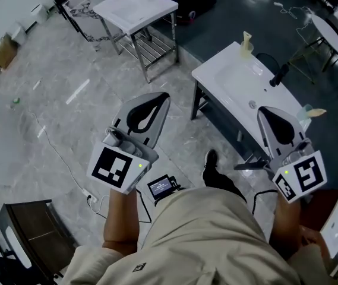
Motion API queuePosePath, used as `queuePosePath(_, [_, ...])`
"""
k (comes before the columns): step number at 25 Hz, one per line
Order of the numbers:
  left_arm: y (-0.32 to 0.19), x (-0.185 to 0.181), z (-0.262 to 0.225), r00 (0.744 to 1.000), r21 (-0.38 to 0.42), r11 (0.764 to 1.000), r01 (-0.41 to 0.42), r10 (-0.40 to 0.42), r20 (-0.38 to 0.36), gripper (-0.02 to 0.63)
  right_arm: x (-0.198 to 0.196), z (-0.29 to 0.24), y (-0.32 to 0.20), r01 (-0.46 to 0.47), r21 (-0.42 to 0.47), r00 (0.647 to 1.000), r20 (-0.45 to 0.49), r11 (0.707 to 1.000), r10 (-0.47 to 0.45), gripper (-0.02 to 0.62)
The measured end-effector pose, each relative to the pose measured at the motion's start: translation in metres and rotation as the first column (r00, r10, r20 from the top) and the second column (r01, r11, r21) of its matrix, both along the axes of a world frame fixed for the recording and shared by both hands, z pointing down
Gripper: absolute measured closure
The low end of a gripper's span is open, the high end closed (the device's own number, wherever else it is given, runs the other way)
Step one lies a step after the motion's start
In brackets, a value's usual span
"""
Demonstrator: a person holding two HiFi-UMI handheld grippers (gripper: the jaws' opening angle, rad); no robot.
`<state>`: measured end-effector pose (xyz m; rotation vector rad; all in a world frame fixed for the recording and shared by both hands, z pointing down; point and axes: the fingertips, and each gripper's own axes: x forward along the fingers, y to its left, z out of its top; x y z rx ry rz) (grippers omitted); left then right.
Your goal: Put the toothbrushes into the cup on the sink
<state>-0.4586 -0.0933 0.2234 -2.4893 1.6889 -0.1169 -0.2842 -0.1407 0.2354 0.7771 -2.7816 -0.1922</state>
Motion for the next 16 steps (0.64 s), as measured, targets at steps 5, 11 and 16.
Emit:
queuePosePath(5, [0.016,-0.004,0.004,1.000,-0.005,1.000,0.004,-0.004,-0.007,0.600,-0.003,-0.004,0.014,0.007,0.008,1.000,-0.013,1.000,-0.007,0.592])
queuePosePath(11, [0.024,-0.004,0.006,1.000,-0.016,1.000,0.004,-0.004,0.000,0.600,0.000,-0.008,0.020,0.002,0.013,1.000,-0.020,1.000,-0.002,0.591])
queuePosePath(16, [0.021,0.000,0.003,1.000,-0.014,1.000,-0.012,0.013,0.016,0.600,0.006,-0.014,0.021,-0.015,0.024,1.000,-0.020,1.000,0.015,0.592])
